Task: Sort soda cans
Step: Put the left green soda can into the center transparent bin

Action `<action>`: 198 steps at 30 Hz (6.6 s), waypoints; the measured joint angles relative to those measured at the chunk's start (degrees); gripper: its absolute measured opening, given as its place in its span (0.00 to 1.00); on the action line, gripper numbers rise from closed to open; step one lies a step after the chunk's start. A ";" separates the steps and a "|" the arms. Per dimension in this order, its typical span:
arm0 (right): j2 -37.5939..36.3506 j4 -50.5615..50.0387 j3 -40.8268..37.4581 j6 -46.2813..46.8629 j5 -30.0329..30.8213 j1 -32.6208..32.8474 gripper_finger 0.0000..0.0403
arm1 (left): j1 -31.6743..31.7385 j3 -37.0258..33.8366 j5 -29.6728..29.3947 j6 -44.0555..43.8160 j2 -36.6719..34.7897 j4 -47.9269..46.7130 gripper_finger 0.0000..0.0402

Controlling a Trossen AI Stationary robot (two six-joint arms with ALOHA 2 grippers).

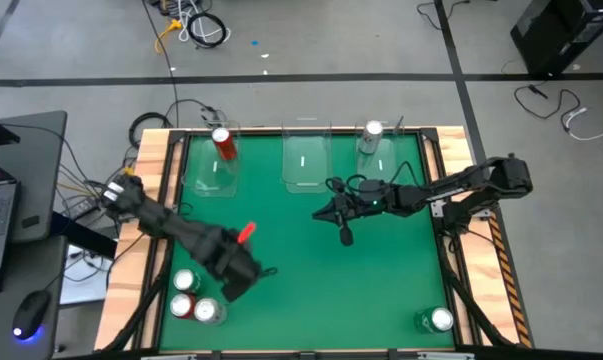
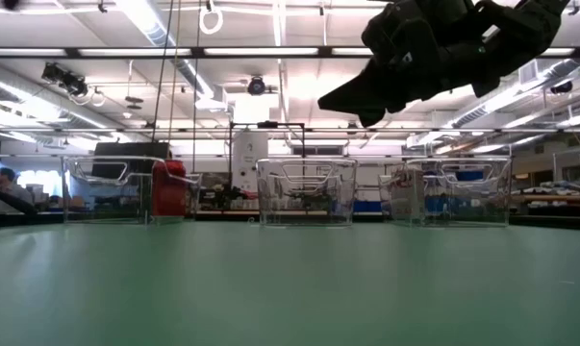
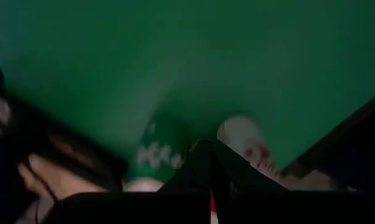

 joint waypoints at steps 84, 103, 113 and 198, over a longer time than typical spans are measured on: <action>1.41 -1.23 0.00 0.41 -1.97 1.66 0.11 | -15.18 -28.72 7.78 -30.81 -7.54 7.12 0.73; 1.41 -1.23 0.00 0.97 -2.01 2.91 0.11 | -15.40 -27.86 5.33 -37.95 -7.54 11.48 0.73; 1.41 -1.45 0.00 1.63 -2.01 2.97 0.11 | -17.26 -25.76 3.76 -42.76 -7.74 12.37 0.73; 4.47 -7.16 0.00 7.42 -1.99 12.33 0.11 | -20.86 -26.20 -5.30 -54.40 -16.37 8.76 0.73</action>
